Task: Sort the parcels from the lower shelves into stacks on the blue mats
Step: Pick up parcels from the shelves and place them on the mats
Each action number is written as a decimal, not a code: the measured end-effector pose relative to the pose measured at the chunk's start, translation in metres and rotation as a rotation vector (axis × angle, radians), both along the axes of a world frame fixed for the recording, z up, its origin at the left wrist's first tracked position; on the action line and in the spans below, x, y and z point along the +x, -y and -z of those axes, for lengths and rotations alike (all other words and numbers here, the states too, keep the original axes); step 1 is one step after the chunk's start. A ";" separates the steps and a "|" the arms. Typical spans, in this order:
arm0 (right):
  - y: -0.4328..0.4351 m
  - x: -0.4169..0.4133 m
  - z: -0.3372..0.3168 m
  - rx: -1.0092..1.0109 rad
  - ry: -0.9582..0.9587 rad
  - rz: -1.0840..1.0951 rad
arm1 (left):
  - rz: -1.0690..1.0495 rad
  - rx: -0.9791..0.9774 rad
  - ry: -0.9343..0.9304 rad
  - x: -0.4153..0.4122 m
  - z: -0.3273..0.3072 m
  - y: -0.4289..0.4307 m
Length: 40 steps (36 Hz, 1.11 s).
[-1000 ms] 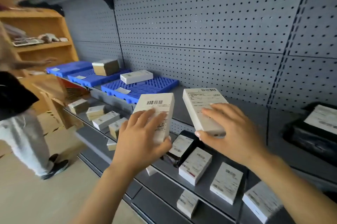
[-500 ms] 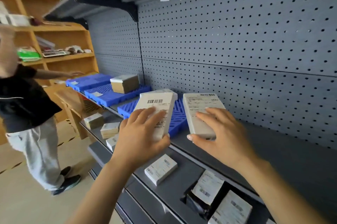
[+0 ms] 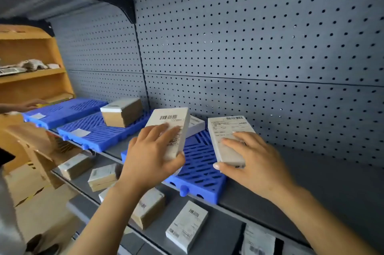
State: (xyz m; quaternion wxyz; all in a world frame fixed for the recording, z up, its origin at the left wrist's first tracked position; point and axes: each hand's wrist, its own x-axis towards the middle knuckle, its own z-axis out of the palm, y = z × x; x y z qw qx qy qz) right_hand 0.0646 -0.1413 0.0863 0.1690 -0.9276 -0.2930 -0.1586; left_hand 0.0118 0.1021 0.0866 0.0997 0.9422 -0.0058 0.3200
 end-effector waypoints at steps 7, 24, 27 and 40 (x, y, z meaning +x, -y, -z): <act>-0.051 0.023 0.008 -0.046 -0.078 0.149 | 0.146 0.042 -0.010 0.041 0.004 -0.061; -0.083 0.049 0.037 -0.089 -0.102 0.316 | 0.361 0.088 -0.142 0.107 0.008 -0.110; -0.085 0.048 0.036 -0.090 -0.104 0.333 | 0.364 0.127 -0.211 0.117 0.009 -0.110; -0.094 0.056 0.032 -0.126 -0.137 0.376 | 0.362 0.213 -0.314 0.142 0.005 -0.102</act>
